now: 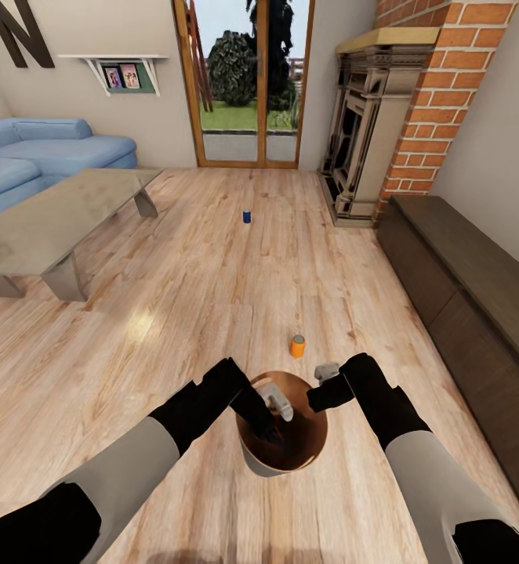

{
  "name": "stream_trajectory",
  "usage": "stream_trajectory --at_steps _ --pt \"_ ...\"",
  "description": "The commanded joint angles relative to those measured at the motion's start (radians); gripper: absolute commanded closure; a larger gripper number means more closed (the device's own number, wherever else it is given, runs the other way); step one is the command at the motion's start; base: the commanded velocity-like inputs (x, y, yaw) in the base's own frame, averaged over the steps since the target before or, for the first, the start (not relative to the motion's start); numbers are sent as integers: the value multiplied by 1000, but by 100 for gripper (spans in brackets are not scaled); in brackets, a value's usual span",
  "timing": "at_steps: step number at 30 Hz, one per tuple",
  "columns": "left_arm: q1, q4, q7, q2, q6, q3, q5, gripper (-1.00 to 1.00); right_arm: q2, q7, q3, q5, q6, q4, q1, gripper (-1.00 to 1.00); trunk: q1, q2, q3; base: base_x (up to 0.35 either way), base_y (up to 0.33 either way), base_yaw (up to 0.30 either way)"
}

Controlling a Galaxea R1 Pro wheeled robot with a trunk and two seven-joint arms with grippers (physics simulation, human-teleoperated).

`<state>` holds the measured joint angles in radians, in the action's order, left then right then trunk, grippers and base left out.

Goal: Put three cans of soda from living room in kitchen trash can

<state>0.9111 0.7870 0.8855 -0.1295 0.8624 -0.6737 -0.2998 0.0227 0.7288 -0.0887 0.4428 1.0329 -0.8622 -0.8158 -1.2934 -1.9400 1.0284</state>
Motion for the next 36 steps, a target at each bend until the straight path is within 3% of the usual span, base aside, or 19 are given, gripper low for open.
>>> stream_trajectory --at_steps 1,7,11,13,15,16,17,18,19,20,22,23,24,25,27,29,33,35,36 --pt "0 10 2 4 -12 0 -28 -100 -1 6 -1 -41 14 1 0 100 0 0 0 0 0 0" --pt "0 141 12 13 -8 5 -23 -100 -1 6 0 -41 14 5 0 100 0 0 0 0 0 0" --pt "-1 305 48 23 2 16 -21 -100 -2 6 1 -41 14 6 0 100 0 0 0 0 0 0" --pt "-1 372 67 38 10 39 -20 -100 -2 6 1 -41 14 6 0 100 0 0 0 0 0 0" --pt "-1 472 101 73 27 130 -13 -100 -3 6 1 -42 14 7 0 100 0 0 0 0 0 0" --pt "-1 532 135 97 36 219 -6 -100 -4 6 1 -42 14 7 0 100 0 0 0 0 0 0" --pt "-1 556 156 109 39 270 -3 -100 -6 6 1 -42 14 7 0 100 0 0 0 0 0 0" --pt "-1 590 205 128 44 378 1 -100 -8 6 2 -42 14 7 0 100 0 0 0 0 0 0" --pt "-1 603 231 136 45 435 2 -100 -10 6 2 -42 14 7 0 100 0 0 0 0 0 0" --pt "-1 621 273 155 47 556 0 -100 -13 5 3 -43 14 7 1 100 0 0 0 0 0 0" --pt "-1 633 299 172 44 678 -2 -100 -20 6 5 -43 14 8 1 100 0 0 0 0 0 0" --pt "-2 638 315 187 39 793 -6 -100 -31 6 7 -46 14 8 1 100 0 0 0 0 0 0" --pt "-36 615 298 199 -17 893 -23 -100 -45 6 8 -46 14 7 2 100 0 0 0 0 0 0" --pt "-92 578 249 204 -117 966 -43 -100 -59 3 9 -45 14 6 2 100 0 0 0 0 0 0" --pt "-152 543 173 207 -223 1011 -55 -100 -72 2 9 -44 14 4 3 100 0 0 0 0 0 0" --pt "-296 426 -50 212 -463 1066 -63 -100 -92 0 11 -42 14 1 4 100 0 0 0 0 0 0" --pt "-361 306 -156 214 -630 1081 -66 -100 -112 -4 12 -42 14 0 7 100 0 0 0 0 0 0" --pt "-396 81 -222 220 -837 1090 -69 -100 -154 -4 30 -47 14 -6 12 100 0 0 0 0 0 0" --pt "-399 46 -230 220 -869 1090 -71 -100 -159 -2 43 -48 14 -9 14 100 0 0 0 0 0 0"
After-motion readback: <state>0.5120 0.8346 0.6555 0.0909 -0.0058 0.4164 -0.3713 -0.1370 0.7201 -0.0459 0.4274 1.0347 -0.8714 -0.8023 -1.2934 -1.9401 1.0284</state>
